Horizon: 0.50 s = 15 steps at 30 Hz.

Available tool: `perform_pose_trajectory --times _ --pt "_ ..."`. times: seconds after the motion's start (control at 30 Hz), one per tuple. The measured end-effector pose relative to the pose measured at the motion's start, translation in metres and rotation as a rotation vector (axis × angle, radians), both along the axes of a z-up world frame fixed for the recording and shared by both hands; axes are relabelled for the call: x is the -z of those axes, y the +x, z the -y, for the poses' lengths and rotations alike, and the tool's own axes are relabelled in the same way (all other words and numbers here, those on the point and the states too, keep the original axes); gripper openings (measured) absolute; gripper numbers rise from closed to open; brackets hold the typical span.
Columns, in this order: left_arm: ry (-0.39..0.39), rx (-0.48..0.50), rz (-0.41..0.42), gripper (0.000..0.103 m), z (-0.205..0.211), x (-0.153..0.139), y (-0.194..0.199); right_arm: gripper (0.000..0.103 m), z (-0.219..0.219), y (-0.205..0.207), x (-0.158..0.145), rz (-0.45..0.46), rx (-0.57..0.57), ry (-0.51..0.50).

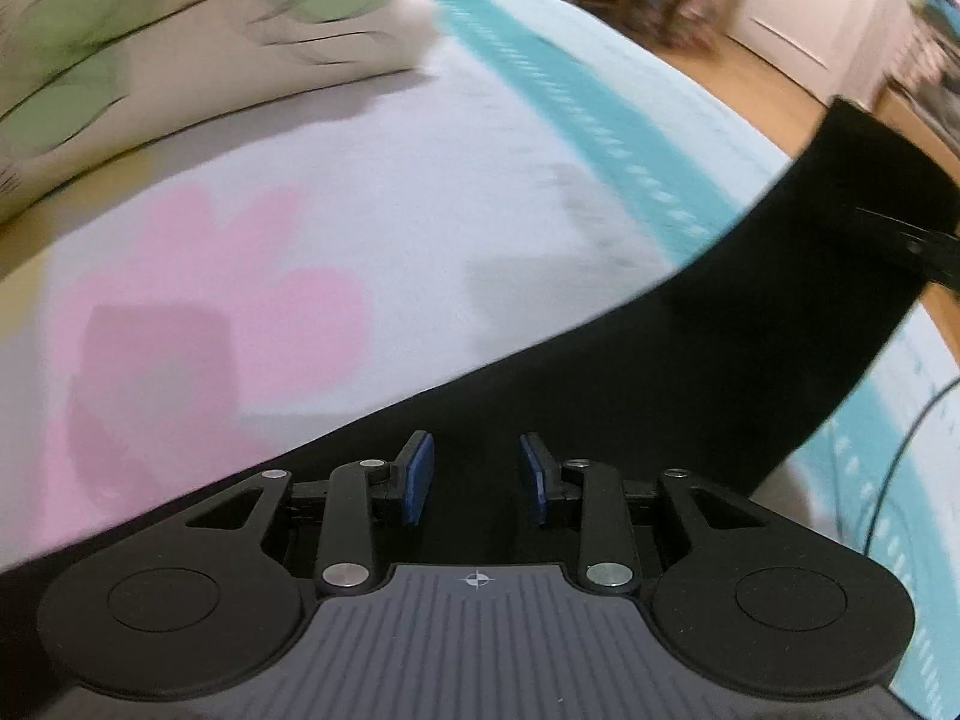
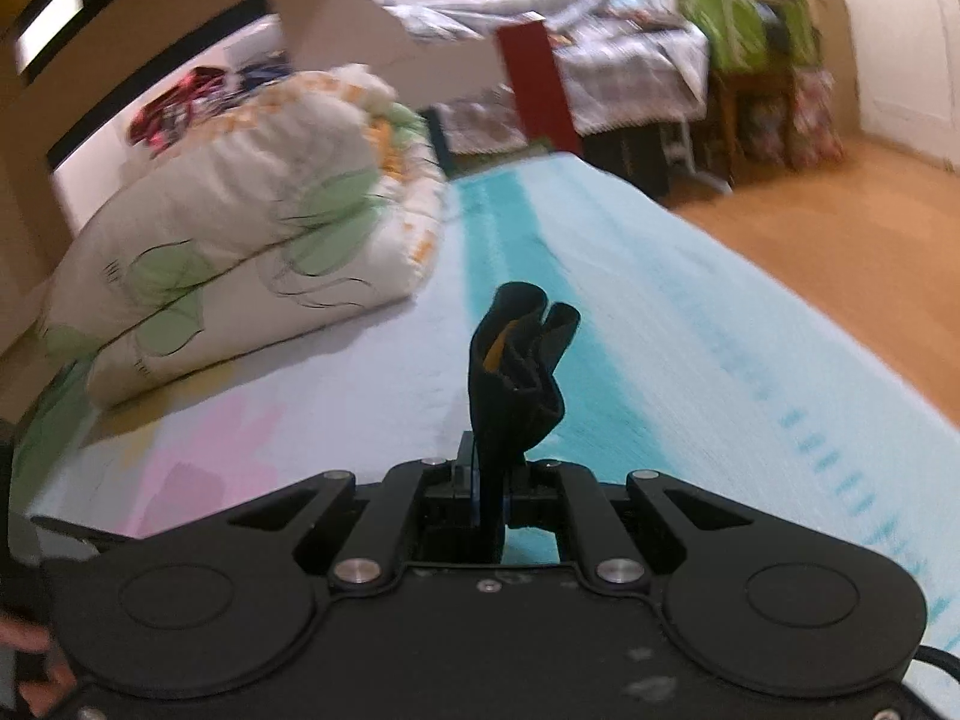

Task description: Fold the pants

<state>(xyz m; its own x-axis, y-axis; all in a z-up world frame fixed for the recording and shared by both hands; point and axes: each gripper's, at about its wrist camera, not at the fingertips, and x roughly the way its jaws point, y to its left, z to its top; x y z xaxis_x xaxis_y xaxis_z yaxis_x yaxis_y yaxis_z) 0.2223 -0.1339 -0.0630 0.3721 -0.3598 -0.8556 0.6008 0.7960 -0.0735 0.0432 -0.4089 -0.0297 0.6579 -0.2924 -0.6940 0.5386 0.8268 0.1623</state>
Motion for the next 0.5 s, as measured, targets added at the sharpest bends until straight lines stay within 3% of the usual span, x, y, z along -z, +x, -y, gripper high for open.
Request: perform_pose_trajectory --times 0.27,0.5 --pt "-0.059 -0.163 -0.040 0.031 -0.115 -0.015 0.006 0.008 -0.114 0.041 -0.012 -0.012 -0.230 -0.147" --pt "-0.081 -0.257 -0.047 0.031 -0.179 -0.021 0.007 0.008 -0.219 0.065 0.045 -0.108 -0.439 -0.186"
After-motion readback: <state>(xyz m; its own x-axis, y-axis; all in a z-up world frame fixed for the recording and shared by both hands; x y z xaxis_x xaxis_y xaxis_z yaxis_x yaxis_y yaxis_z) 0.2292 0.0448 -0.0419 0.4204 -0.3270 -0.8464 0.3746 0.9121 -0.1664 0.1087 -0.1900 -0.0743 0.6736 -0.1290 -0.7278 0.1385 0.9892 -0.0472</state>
